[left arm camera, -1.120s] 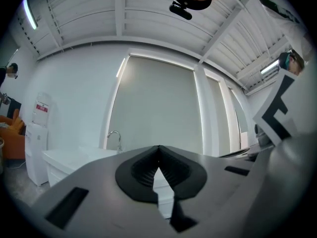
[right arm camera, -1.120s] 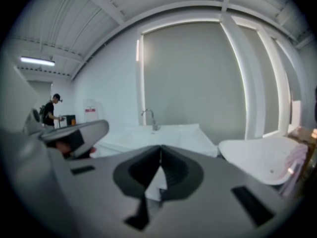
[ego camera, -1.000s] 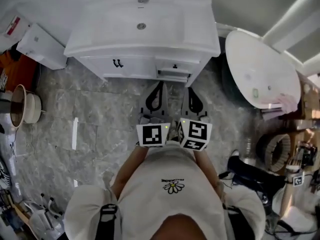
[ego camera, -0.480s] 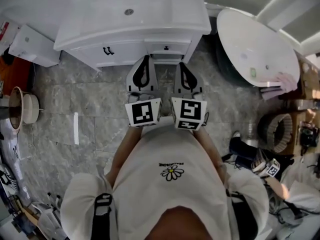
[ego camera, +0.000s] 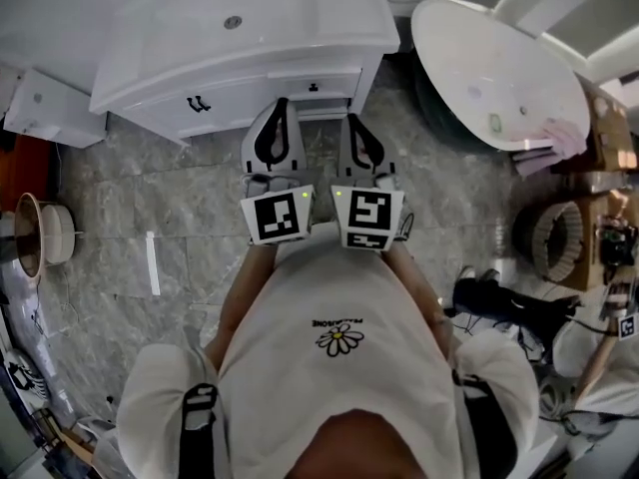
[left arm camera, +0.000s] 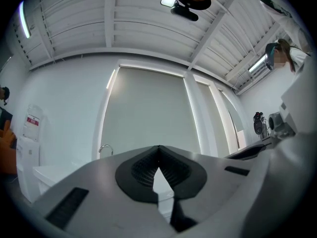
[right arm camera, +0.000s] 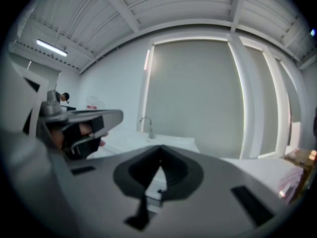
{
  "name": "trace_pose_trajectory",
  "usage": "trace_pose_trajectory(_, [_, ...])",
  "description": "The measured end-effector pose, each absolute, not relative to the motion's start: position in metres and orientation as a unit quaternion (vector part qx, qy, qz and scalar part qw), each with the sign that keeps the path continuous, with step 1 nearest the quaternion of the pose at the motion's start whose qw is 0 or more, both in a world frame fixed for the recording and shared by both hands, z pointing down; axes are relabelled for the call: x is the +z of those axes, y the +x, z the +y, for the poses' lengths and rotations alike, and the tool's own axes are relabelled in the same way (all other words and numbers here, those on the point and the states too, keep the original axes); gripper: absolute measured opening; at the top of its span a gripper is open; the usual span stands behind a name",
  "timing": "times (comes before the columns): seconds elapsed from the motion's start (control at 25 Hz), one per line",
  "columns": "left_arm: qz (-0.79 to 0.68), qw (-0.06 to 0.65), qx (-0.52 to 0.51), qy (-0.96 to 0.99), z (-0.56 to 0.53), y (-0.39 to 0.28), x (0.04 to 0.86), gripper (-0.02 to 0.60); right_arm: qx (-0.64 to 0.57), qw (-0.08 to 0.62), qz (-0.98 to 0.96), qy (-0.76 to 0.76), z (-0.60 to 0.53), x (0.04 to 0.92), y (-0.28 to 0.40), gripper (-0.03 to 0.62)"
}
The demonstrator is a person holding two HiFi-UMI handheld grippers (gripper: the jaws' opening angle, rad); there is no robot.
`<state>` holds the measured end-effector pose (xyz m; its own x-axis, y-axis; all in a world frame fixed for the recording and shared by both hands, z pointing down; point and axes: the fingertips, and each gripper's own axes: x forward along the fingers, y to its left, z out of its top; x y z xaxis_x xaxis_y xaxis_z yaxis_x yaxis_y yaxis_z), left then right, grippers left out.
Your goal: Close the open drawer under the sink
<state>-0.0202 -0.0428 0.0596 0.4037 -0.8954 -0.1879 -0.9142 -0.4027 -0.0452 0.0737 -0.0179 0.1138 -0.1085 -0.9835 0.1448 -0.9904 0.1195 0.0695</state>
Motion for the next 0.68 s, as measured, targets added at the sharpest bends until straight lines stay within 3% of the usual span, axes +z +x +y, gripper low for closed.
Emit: trace_pose_trajectory(0.68, [0.556, 0.061, 0.07, -0.826, -0.0433, -0.0299, 0.0619, 0.02, 0.029, 0.084, -0.749, 0.656, -0.0201, 0.1229, 0.0728, 0.029])
